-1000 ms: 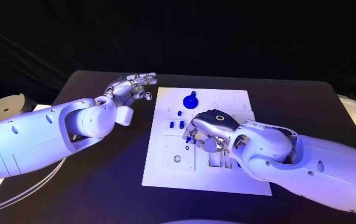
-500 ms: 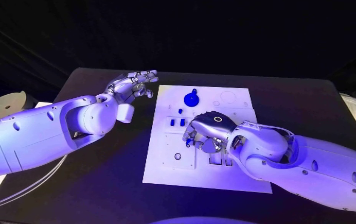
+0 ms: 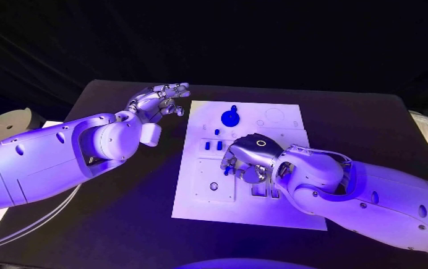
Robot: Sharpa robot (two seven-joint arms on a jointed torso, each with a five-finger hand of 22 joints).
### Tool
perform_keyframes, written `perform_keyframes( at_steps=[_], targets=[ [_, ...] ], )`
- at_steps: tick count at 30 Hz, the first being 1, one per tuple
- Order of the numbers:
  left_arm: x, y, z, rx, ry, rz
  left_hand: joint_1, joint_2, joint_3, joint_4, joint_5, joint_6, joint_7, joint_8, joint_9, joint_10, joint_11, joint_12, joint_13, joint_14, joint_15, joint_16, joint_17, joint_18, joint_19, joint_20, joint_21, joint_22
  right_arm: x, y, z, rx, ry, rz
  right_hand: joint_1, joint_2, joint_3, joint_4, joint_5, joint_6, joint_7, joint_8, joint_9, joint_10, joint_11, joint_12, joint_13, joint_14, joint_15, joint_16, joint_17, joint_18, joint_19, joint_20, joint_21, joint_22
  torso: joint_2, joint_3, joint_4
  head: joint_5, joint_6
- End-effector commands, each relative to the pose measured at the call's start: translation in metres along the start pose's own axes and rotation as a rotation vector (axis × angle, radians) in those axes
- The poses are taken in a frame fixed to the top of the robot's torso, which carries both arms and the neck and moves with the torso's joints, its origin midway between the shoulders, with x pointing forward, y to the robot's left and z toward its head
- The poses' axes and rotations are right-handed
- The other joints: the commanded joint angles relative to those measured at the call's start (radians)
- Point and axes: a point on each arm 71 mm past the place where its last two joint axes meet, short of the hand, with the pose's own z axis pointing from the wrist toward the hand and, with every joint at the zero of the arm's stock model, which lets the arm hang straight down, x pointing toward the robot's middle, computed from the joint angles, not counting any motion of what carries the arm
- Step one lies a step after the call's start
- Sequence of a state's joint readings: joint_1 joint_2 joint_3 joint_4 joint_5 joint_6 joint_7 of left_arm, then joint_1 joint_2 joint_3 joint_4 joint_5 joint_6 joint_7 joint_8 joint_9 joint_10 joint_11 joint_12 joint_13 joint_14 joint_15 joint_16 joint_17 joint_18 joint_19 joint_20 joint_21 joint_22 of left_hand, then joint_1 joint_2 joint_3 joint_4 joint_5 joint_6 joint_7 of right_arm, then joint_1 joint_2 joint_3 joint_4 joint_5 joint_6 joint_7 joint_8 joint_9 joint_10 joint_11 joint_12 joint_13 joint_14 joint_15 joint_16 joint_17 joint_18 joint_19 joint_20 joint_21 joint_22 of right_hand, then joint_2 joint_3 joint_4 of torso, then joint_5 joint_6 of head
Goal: Assemble the parts on the task board
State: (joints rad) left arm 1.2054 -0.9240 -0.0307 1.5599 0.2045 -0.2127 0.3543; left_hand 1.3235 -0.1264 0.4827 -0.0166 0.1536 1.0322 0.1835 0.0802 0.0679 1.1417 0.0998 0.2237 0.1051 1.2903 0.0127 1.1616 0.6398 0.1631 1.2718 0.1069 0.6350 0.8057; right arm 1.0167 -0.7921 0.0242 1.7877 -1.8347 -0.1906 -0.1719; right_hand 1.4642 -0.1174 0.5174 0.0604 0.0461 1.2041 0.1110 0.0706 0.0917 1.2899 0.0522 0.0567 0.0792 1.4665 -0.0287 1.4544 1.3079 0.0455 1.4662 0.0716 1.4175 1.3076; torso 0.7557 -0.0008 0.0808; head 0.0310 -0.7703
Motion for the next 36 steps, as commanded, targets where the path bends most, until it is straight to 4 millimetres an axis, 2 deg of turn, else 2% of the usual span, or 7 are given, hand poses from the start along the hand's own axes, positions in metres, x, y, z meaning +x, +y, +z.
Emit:
perform_keyframes(
  at_steps=[1, 21, 24, 26, 29, 34, 36],
  targets=[
    [0.0025, -0.0004, 0.0002, 0.005, 0.021, -0.004, -0.006, 0.005, -0.005, -0.001, -0.005, -0.007, -0.003, -0.002, -0.002, -0.009, 0.000, 0.007, 0.002, -0.008, -0.001, -0.005, -0.001, 0.018, -0.007, 0.002, -0.004, -0.002, 0.0031, -0.0007, 0.0000, -0.002, 0.024, -0.029, -0.006, 0.002, 0.003, -0.004, 0.005, 0.008, 0.006, 0.004, 0.001, 0.003, -0.002, 0.006, 0.000, 0.078, -0.001, 0.003, 0.124, 0.005, 0.007, -0.001, 0.004, 0.049, -0.001, -0.0006, -0.0006, 0.001, -0.001],
    [0.0019, -0.0005, -0.0002, 0.002, 0.021, -0.004, -0.006, 0.005, -0.006, -0.003, -0.005, -0.009, -0.002, -0.002, -0.001, -0.012, 0.001, 0.010, 0.002, -0.009, 0.000, -0.005, -0.003, 0.018, -0.007, 0.002, -0.005, -0.002, 0.0099, 0.0012, 0.0032, 0.002, 0.071, -0.047, -0.023, -0.006, -0.008, -0.009, 0.004, 0.004, 0.009, -0.001, 0.001, -0.003, 0.002, 0.004, -0.005, 0.078, 0.003, 0.002, 0.123, 0.006, 0.006, 0.002, 0.002, 0.046, 0.000, -0.0006, -0.0002, 0.002, -0.002],
    [0.0019, -0.0005, -0.0003, 0.002, 0.021, -0.004, -0.006, 0.005, -0.006, -0.003, -0.005, -0.009, -0.002, -0.002, -0.001, -0.012, 0.001, 0.010, 0.002, -0.009, 0.000, -0.005, -0.003, 0.018, -0.007, 0.002, -0.005, -0.002, 0.0100, -0.0004, 0.0033, 0.012, 0.062, -0.045, -0.062, -0.032, -0.028, 0.003, 0.009, -0.056, 0.022, -0.012, -0.014, -0.085, 0.023, 0.002, -0.019, 0.075, 0.020, -0.005, 0.113, 0.008, 0.000, 0.015, -0.008, 0.034, 0.000, -0.0011, -0.0001, 0.002, -0.002],
    [0.0019, -0.0004, -0.0003, 0.001, 0.021, -0.004, -0.006, 0.005, -0.006, -0.003, -0.005, -0.009, -0.002, -0.002, -0.001, -0.012, 0.001, 0.010, 0.002, -0.009, 0.000, -0.005, -0.003, 0.018, -0.007, 0.002, -0.005, -0.002, 0.0096, -0.0013, 0.0034, 0.018, 0.052, -0.043, -0.081, -0.049, -0.041, 0.008, 0.008, -0.097, 0.023, -0.011, -0.023, -0.141, 0.033, 0.004, -0.019, 0.072, 0.029, -0.014, 0.102, 0.013, -0.011, 0.023, -0.025, 0.010, -0.001, -0.0009, -0.0002, 0.002, -0.002],
    [0.0017, -0.0004, -0.0003, 0.000, 0.021, -0.004, -0.006, 0.005, -0.006, -0.003, -0.005, -0.009, -0.002, -0.002, -0.001, -0.012, 0.001, 0.010, 0.002, -0.009, 0.000, -0.005, -0.003, 0.018, -0.007, 0.002, -0.005, -0.002, 0.0086, -0.0025, 0.0034, 0.026, 0.033, -0.042, -0.096, -0.066, -0.064, 0.013, 0.005, -0.125, 0.032, -0.011, -0.027, -0.183, 0.041, 0.005, -0.018, 0.069, 0.035, -0.023, 0.090, 0.020, -0.023, 0.030, -0.044, -0.015, -0.001, 0.0000, -0.0002, 0.002, -0.002],
    [0.0017, -0.0002, -0.0003, -0.002, 0.020, -0.004, -0.006, 0.006, -0.006, -0.003, -0.004, -0.009, -0.002, -0.002, -0.001, -0.013, 0.001, 0.011, 0.002, -0.010, 0.000, -0.005, -0.004, 0.018, -0.007, 0.002, -0.005, -0.003, 0.0065, -0.0025, 0.0028, 0.027, 0.004, -0.037, -0.096, -0.066, -0.086, 0.013, 0.005, -0.145, 0.031, -0.010, -0.027, -0.216, 0.045, 0.010, -0.016, 0.067, 0.039, -0.028, 0.083, 0.022, -0.026, 0.035, -0.052, -0.025, -0.001, -0.0001, -0.0007, 0.002, -0.001],
    [0.0017, -0.0002, -0.0003, -0.002, 0.020, -0.004, -0.006, 0.006, -0.006, -0.003, -0.004, -0.009, -0.002, -0.002, -0.001, -0.013, 0.001, 0.011, 0.002, -0.010, 0.000, -0.005, -0.004, 0.018, -0.007, 0.002, -0.005, -0.003, 0.0053, -0.0019, 0.0018, 0.025, -0.009, -0.034, -0.092, -0.060, -0.087, 0.013, 0.005, -0.148, 0.025, -0.009, -0.026, -0.215, 0.045, 0.015, -0.015, 0.067, 0.039, -0.030, 0.080, 0.022, -0.026, 0.036, -0.053, -0.026, -0.001, 0.0003, -0.0002, 0.001, -0.001]
  ],
)
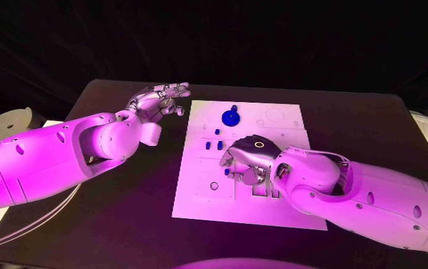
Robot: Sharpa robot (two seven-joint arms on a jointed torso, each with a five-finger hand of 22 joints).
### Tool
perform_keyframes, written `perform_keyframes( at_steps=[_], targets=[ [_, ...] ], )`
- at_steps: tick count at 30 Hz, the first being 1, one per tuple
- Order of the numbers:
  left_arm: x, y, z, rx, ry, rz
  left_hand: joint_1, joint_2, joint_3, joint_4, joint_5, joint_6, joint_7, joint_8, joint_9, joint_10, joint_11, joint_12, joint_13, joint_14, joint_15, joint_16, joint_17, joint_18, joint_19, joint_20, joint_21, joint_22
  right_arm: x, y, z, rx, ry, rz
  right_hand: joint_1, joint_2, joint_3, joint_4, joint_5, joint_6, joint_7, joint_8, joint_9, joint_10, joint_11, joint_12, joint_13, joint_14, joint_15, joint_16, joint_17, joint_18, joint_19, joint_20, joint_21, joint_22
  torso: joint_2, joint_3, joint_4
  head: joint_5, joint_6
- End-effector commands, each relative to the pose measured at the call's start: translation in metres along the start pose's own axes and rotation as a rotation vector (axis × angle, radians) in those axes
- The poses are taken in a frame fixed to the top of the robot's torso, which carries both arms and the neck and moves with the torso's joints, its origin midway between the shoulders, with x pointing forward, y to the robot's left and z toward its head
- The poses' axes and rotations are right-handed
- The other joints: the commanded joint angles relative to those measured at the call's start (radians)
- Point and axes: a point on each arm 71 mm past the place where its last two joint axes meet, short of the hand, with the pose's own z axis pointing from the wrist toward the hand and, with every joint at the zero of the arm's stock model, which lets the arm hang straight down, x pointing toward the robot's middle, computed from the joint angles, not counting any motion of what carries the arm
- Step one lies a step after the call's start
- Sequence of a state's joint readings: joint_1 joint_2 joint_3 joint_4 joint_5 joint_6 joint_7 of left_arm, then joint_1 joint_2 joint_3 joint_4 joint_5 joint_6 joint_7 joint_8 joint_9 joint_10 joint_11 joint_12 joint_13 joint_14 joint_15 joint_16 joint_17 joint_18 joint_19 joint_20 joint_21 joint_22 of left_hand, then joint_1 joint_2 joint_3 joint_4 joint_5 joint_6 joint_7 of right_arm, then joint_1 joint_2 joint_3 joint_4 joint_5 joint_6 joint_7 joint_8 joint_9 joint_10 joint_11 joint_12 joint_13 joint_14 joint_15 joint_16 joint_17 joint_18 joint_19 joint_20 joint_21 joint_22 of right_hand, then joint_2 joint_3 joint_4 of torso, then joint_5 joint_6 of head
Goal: Assemble the parts on the task board
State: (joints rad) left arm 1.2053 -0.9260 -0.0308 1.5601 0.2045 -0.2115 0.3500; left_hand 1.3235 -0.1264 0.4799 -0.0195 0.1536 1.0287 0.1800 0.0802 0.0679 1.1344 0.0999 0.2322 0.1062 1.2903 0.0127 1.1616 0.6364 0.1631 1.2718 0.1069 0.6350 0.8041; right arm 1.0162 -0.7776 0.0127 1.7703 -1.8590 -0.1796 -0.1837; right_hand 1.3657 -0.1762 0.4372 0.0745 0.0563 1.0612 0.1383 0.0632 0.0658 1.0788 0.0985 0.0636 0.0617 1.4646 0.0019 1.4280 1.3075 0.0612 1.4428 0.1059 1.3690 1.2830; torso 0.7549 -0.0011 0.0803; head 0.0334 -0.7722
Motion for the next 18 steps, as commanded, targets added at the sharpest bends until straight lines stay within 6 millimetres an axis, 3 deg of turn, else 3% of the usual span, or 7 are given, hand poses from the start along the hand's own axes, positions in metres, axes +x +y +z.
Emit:
perform_keyframes(
  at_steps=[1, 4, 10, 14, 18],
  targets=[
    [0.002, 0.000, 0.000, 0.002, 0.021, -0.004, -0.006, 0.006, -0.003, 0.000, -0.004, -0.006, 0.002, -0.002, -0.001, -0.006, 0.001, 0.003, 0.001, -0.010, 0.000, -0.005, -0.001, 0.018, -0.007, 0.002, -0.005, -0.001, -0.002, -0.001, -0.002, 0.017, -0.034, -0.007, 0.008, 0.001, -0.007, -0.002, -0.005, -0.006, -0.003, -0.001, 0.000, -0.001, -0.002, 0.010, 0.003, 0.068, 0.008, -0.005, 0.079, 0.007, -0.003, 0.002, -0.005, -0.002, 0.000, 0.0008, 0.0008, -0.002, 0.001],
    [0.003, 0.000, 0.000, 0.001, 0.022, -0.004, -0.006, 0.006, -0.003, 0.000, -0.004, -0.006, 0.002, -0.002, -0.001, -0.006, 0.001, 0.003, 0.001, -0.010, 0.000, -0.005, -0.001, 0.018, -0.007, 0.002, -0.005, -0.001, -0.003, -0.001, -0.005, 0.017, -0.046, -0.002, 0.011, 0.007, -0.007, -0.002, -0.004, -0.003, -0.002, 0.001, 0.001, 0.007, -0.004, 0.018, 0.004, 0.068, 0.007, -0.007, 0.075, 0.007, -0.003, 0.002, -0.006, -0.003, 0.000, 0.0000, 0.0031, -0.005, 0.004],
    [0.002, 0.000, 0.000, -0.001, 0.022, -0.004, -0.006, 0.006, -0.003, 0.000, -0.004, -0.006, 0.002, -0.002, -0.001, -0.006, 0.001, 0.003, 0.001, -0.010, 0.000, -0.005, -0.001, 0.018, -0.007, 0.002, -0.005, -0.001, -0.013, -0.007, -0.020, 0.036, -0.071, 0.004, 0.011, 0.009, -0.011, -0.001, -0.004, 0.001, -0.002, 0.002, 0.002, 0.018, -0.007, 0.027, 0.004, 0.067, 0.005, -0.011, 0.070, 0.008, -0.004, 0.000, -0.010, -0.008, -0.001, -0.0005, 0.0010, -0.005, 0.007],
    [0.002, 0.000, 0.000, -0.002, 0.022, -0.004, -0.006, 0.006, -0.003, 0.000, -0.004, -0.006, 0.002, -0.002, -0.001, -0.006, 0.001, 0.003, 0.001, -0.010, 0.000, -0.005, -0.001, 0.018, -0.007, 0.002, -0.005, -0.001, -0.029, -0.027, -0.034, 0.098, -0.068, -0.008, 0.008, 0.002, -0.018, 0.000, -0.004, 0.000, -0.004, 0.001, 0.002, 0.021, -0.008, 0.030, 0.004, 0.066, 0.004, -0.014, 0.066, 0.009, -0.004, -0.001, -0.011, -0.010, -0.001, -0.0017, -0.0004, -0.014, 0.014],
    [0.002, 0.000, 0.000, -0.003, 0.023, -0.005, -0.006, 0.006, -0.003, 0.000, -0.004, -0.006, 0.002, -0.002, -0.001, -0.006, 0.001, 0.003, 0.001, -0.010, 0.000, -0.005, -0.001, 0.018, -0.007, 0.002, -0.005, -0.001, -0.043, -0.049, -0.048, 0.170, -0.061, -0.040, -0.003, -0.019, -0.047, 0.007, -0.005, -0.008, -0.018, -0.001, 0.001, 0.001, -0.004, 0.024, 0.001, 0.065, 0.006, -0.020, 0.058, 0.010, -0.007, 0.000, -0.018, -0.018, -0.001, -0.0013, -0.0008, -0.023, 0.021]
  ],
)
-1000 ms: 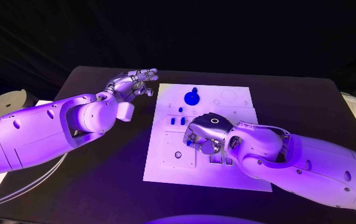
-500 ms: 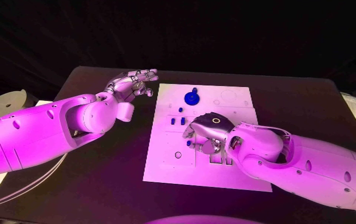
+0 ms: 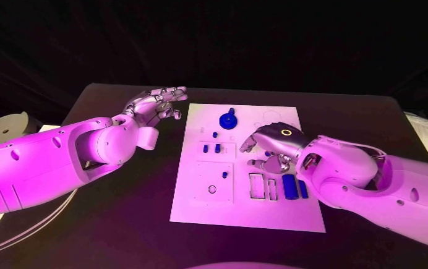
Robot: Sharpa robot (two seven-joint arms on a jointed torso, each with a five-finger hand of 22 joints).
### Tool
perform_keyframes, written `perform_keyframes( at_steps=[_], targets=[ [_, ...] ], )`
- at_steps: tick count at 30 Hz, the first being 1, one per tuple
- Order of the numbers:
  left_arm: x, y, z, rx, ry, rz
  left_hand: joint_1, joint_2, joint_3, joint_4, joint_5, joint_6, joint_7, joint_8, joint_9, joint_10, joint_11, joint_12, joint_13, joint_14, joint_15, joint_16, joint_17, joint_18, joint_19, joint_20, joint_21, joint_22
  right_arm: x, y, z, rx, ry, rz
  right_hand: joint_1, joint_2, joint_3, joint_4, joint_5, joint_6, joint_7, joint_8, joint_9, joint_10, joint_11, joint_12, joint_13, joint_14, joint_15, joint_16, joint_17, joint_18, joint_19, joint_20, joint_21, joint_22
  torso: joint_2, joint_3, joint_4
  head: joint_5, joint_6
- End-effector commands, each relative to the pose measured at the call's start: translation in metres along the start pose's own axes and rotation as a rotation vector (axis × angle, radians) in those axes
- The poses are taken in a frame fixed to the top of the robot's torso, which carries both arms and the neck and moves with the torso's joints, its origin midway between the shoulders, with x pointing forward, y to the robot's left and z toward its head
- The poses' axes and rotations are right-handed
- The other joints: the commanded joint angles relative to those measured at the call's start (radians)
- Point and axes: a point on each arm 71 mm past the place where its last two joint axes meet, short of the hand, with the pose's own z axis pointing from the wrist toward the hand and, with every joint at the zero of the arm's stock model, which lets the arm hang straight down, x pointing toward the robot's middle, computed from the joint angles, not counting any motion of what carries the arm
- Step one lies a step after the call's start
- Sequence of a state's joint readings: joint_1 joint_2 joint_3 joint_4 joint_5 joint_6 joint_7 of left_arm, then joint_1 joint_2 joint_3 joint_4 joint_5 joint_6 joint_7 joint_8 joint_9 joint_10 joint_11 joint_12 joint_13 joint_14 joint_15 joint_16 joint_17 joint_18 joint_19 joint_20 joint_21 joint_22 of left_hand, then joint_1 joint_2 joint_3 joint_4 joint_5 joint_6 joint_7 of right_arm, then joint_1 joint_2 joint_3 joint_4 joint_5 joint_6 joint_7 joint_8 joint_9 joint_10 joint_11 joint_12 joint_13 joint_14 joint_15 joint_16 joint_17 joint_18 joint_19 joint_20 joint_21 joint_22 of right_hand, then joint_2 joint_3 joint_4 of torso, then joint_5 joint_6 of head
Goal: Assemble the parts on the task board
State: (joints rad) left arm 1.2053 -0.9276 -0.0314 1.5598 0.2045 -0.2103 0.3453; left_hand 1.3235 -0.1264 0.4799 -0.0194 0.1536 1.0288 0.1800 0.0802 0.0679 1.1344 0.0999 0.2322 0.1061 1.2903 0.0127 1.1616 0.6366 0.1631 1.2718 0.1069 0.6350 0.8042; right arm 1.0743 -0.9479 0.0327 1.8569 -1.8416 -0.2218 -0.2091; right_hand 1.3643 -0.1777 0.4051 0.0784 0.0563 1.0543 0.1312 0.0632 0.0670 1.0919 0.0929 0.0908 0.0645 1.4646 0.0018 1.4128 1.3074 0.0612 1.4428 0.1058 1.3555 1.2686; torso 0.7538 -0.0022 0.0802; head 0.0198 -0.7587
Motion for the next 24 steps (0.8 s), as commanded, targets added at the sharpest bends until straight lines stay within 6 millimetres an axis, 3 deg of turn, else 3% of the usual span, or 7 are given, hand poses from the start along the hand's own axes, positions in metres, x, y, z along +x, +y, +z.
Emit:
perform_keyframes(
  at_steps=[1, 4, 10, 17, 24],
  targets=[
    [0.003, 0.000, 0.000, 0.002, 0.024, -0.005, -0.006, 0.006, -0.003, 0.000, -0.004, -0.006, 0.002, -0.002, -0.001, -0.006, 0.001, 0.003, 0.001, -0.010, 0.000, -0.005, -0.001, 0.018, -0.007, 0.002, -0.005, -0.001, -0.007, -0.017, -0.007, 0.076, 0.021, -0.010, -0.001, -0.019, -0.026, 0.006, -0.005, -0.003, -0.013, -0.001, 0.000, -0.020, 0.003, -0.006, -0.002, 0.064, 0.007, -0.006, 0.056, 0.010, -0.007, 0.001, -0.006, -0.004, 0.000, -0.0004, -0.0007, -0.012, 0.009],
    [0.003, 0.000, 0.000, 0.002, 0.025, -0.005, -0.007, 0.007, -0.004, 0.000, -0.004, -0.007, 0.002, -0.001, -0.001, -0.008, 0.001, 0.005, 0.002, -0.011, 0.000, -0.005, -0.003, 0.018, -0.007, 0.003, -0.006, -0.002, -0.011, -0.030, -0.013, 0.114, 0.026, -0.035, 0.005, -0.019, -0.050, 0.010, -0.005, -0.012, -0.019, -0.002, -0.001, -0.033, 0.003, -0.013, -0.002, 0.064, 0.010, -0.009, 0.052, 0.010, -0.007, 0.004, -0.007, -0.005, 0.001, 0.0004, -0.0011, -0.018, 0.013],
    [0.003, 0.000, 0.000, 0.001, 0.027, -0.006, -0.007, 0.007, -0.004, 0.000, -0.004, -0.007, 0.002, -0.001, -0.001, -0.008, 0.001, 0.005, 0.002, -0.011, 0.000, -0.005, -0.003, 0.018, -0.007, 0.003, -0.006, -0.002, -0.014, -0.044, -0.020, 0.156, 0.042, -0.069, 0.018, -0.015, -0.081, 0.016, -0.004, -0.018, -0.019, -0.001, -0.001, -0.037, -0.010, -0.019, -0.002, 0.065, -0.004, -0.011, 0.047, 0.011, -0.006, -0.005, -0.009, -0.007, 0.001, 0.0018, -0.0006, -0.023, 0.016],
    [0.004, 0.000, 0.001, 0.000, 0.030, -0.007, -0.007, 0.007, -0.004, 0.000, -0.004, -0.007, 0.002, -0.001, -0.001, -0.008, 0.001, 0.005, 0.002, -0.011, 0.000, -0.005, -0.003, 0.018, -0.007, 0.003, -0.006, -0.002, -0.013, -0.046, -0.022, 0.159, 0.062, -0.086, 0.024, -0.010, -0.097, 0.021, -0.004, -0.015, -0.023, 0.000, 0.000, -0.032, -0.016, -0.019, -0.001, 0.065, -0.010, -0.013, 0.044, 0.011, -0.005, -0.012, -0.010, -0.008, 0.001, 0.0016, 0.0007, -0.024, 0.018],
    [0.003, 0.000, 0.001, -0.001, 0.030, -0.007, -0.007, 0.007, -0.004, 0.000, -0.004, -0.007, 0.002, -0.001, -0.001, -0.008, 0.001, 0.005, 0.002, -0.011, 0.000, -0.005, -0.003, 0.018, -0.007, 0.003, -0.006, -0.002, -0.009, -0.044, -0.020, 0.145, 0.088, -0.084, 0.042, 0.015, -0.094, 0.032, -0.005, 0.009, -0.030, 0.005, 0.003, 0.038, -0.029, 0.003, 0.001, 0.066, -0.019, -0.014, 0.040, 0.010, -0.002, -0.022, -0.010, -0.006, 0.001, 0.0014, 0.0008, -0.021, 0.016]
  ],
)
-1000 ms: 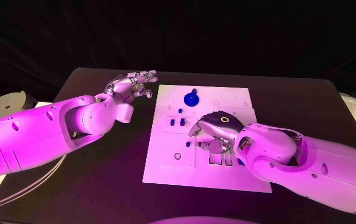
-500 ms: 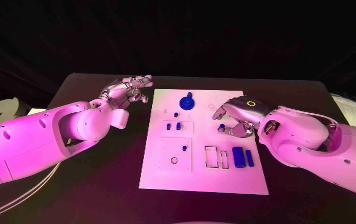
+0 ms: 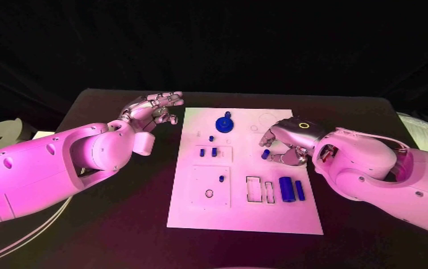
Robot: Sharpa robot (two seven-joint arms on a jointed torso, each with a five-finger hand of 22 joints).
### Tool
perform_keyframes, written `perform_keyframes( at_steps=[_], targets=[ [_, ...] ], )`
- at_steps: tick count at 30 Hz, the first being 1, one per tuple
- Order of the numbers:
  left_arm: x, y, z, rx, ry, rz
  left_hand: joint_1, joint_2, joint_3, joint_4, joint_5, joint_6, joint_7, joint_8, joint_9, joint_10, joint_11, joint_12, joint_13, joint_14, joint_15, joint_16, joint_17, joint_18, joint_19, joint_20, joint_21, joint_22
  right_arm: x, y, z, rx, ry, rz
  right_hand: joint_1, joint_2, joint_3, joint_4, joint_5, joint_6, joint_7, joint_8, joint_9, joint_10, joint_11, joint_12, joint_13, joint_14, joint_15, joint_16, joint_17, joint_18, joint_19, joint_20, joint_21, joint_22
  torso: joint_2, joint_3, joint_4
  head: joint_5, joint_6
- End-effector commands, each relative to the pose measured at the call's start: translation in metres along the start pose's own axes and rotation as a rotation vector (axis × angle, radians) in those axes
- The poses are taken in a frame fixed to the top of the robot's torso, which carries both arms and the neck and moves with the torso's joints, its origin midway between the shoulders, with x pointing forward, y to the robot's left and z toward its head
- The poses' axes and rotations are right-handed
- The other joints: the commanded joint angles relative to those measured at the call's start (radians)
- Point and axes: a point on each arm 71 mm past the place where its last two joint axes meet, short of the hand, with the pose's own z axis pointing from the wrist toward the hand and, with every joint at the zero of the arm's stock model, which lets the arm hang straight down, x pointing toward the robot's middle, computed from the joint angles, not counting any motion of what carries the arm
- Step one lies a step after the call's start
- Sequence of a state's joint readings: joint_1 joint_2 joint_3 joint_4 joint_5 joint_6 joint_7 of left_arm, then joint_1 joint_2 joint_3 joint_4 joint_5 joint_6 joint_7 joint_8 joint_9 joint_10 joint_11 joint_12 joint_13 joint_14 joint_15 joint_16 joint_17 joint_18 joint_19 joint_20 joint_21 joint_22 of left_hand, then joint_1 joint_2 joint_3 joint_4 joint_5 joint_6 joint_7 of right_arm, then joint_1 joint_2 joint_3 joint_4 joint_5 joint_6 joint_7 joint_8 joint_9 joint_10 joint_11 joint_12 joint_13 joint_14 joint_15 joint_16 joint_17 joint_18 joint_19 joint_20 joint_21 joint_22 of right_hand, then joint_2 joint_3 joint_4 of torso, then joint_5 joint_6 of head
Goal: Assemble the parts on the task board
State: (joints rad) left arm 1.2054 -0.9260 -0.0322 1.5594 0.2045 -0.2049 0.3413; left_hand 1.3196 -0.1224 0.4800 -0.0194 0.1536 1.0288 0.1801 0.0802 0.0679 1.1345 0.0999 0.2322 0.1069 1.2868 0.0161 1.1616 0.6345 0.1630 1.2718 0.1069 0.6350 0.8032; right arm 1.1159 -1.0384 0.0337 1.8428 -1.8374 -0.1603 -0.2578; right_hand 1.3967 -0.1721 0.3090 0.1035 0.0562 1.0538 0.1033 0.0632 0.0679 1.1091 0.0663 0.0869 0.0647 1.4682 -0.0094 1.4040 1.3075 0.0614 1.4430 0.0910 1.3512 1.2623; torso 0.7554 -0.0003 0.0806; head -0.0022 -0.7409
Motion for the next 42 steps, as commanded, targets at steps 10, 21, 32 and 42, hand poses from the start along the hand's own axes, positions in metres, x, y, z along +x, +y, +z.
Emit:
perform_keyframes(
  at_steps=[10, 21, 32, 42],
  targets=[
    [0.002, 0.000, 0.000, 0.002, 0.025, -0.005, -0.002, 0.004, -0.004, 0.000, -0.004, -0.007, 0.002, -0.001, -0.001, -0.009, 0.001, 0.007, 0.001, -0.007, -0.003, -0.005, -0.001, 0.018, -0.007, 0.003, -0.007, -0.001, 0.007, 0.001, 0.003, -0.015, 0.055, -0.031, 0.038, 0.043, 0.054, 0.015, -0.005, 0.088, -0.003, 0.025, 0.012, 0.118, -0.021, 0.015, 0.001, 0.065, -0.021, -0.002, 0.041, 0.007, 0.006, -0.019, 0.001, 0.011, 0.000, -0.0003, -0.0004, -0.001, -0.002],
    [0.002, 0.000, 0.000, 0.001, 0.026, -0.005, -0.002, 0.004, -0.004, 0.000, -0.004, -0.007, 0.002, -0.001, -0.001, -0.009, 0.001, 0.007, 0.001, -0.007, -0.003, -0.005, -0.001, 0.018, -0.007, 0.003, -0.007, -0.001, 0.011, 0.003, 0.007, -0.022, 0.065, -0.029, 0.042, 0.045, 0.068, 0.015, -0.005, 0.102, -0.004, 0.025, 0.014, 0.134, -0.023, 0.007, 0.000, 0.065, -0.024, 0.000, 0.043, 0.007, 0.007, -0.022, 0.002, 0.012, 0.001, 0.0002, -0.0002, 0.000, -0.004],
    [0.002, 0.000, 0.000, -0.002, 0.027, -0.006, -0.003, 0.004, -0.005, 0.000, -0.005, -0.007, 0.002, 0.000, -0.001, -0.010, 0.001, 0.009, 0.002, -0.008, -0.003, -0.005, -0.003, 0.018, -0.007, 0.003, -0.007, -0.002, 0.015, 0.004, 0.010, -0.023, 0.063, -0.027, 0.040, 0.049, 0.079, 0.019, -0.005, 0.119, -0.002, 0.026, 0.016, 0.153, -0.022, 0.000, 0.001, 0.065, -0.024, 0.002, 0.045, 0.006, 0.009, -0.023, 0.004, 0.015, -0.001, -0.0006, 0.0001, -0.001, -0.006],
    [0.002, 0.001, 0.001, -0.003, 0.028, -0.006, -0.003, 0.004, -0.005, 0.000, -0.005, -0.007, 0.002, 0.000, -0.001, -0.010, 0.001, 0.009, 0.002, -0.008, -0.003, -0.005, -0.003, 0.018, -0.007, 0.003, -0.007, -0.002, 0.004, 0.009, 0.006, -0.050, -0.033, -0.005, 0.034, 0.062, 0.094, 0.025, -0.007, 0.149, -0.007, 0.031, 0.022, 0.192, -0.028, -0.005, 0.003, 0.066, -0.029, 0.008, 0.050, 0.004, 0.013, -0.025, 0.009, 0.022, -0.002, -0.0010, 0.0005, -0.003, -0.005]
  ],
)
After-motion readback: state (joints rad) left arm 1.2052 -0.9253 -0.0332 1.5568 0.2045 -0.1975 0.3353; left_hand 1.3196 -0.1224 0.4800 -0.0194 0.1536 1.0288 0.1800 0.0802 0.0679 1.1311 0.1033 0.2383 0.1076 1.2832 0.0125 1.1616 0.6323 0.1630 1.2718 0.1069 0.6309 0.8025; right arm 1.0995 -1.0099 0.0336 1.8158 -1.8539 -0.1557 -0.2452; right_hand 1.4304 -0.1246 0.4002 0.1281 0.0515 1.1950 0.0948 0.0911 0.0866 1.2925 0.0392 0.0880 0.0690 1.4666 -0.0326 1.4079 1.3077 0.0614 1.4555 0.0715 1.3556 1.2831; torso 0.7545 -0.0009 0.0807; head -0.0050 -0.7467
